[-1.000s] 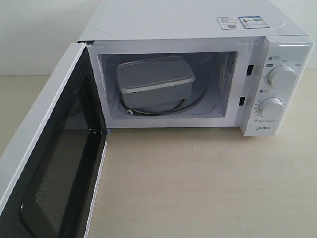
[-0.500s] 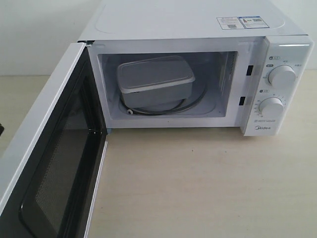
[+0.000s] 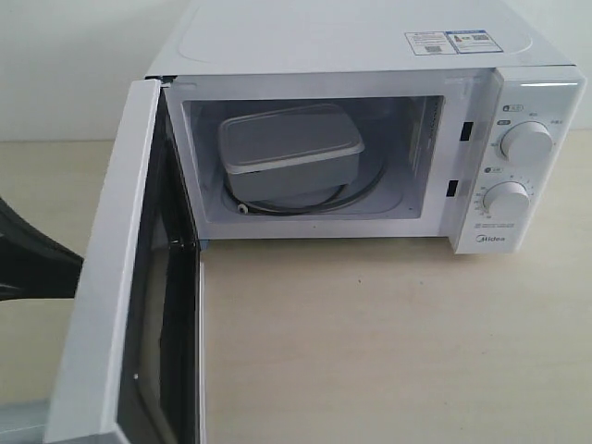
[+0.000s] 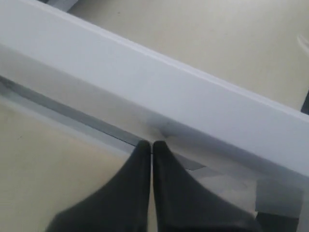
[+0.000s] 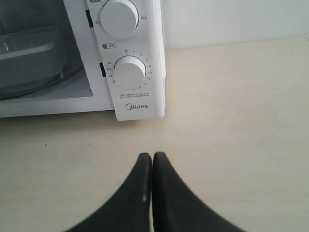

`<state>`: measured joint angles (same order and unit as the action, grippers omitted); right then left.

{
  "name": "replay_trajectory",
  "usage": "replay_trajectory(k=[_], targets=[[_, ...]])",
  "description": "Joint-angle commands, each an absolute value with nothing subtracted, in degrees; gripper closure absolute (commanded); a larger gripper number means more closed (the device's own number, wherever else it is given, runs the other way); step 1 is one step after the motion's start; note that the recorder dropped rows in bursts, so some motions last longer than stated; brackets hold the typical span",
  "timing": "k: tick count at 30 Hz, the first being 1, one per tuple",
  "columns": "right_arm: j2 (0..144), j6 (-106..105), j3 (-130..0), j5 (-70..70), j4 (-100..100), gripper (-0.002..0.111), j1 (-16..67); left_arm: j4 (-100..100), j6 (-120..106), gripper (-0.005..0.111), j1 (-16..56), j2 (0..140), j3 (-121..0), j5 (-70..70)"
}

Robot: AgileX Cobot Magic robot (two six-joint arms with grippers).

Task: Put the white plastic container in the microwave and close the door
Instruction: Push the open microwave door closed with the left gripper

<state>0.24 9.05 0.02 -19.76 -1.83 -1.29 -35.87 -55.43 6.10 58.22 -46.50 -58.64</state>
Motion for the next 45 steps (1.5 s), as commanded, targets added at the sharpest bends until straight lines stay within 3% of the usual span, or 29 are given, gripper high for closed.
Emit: replay_trajectory(k=[1, 9, 23, 38, 45], targets=[[0.0, 9.0, 0.0, -19.5, -2.2, 0.108, -1.7, -42.8, -58.3, 0.103, 8.6, 60.6, -46.0, -56.1], [0.0, 9.0, 0.0, -19.5, -2.2, 0.108, -1.7, -54.5, -65.2, 0.103, 13.9, 64.4, -46.0, -48.0], [0.0, 8.9, 0.0, -20.0, -2.0, 0.108, -1.7, -77.6, -75.1, 0.103, 25.9, 79.0, -46.1, -6.4], [0.0, 8.9, 0.0, -20.0, -2.0, 0.108, -1.7, -77.3, -68.6, 0.103, 26.0, 82.5, -54.6, -0.4], [0.0, 8.9, 0.0, -20.0, -2.0, 0.108, -1.7, -76.9, -71.0, 0.103, 26.0, 82.0, -54.7, -4.3]])
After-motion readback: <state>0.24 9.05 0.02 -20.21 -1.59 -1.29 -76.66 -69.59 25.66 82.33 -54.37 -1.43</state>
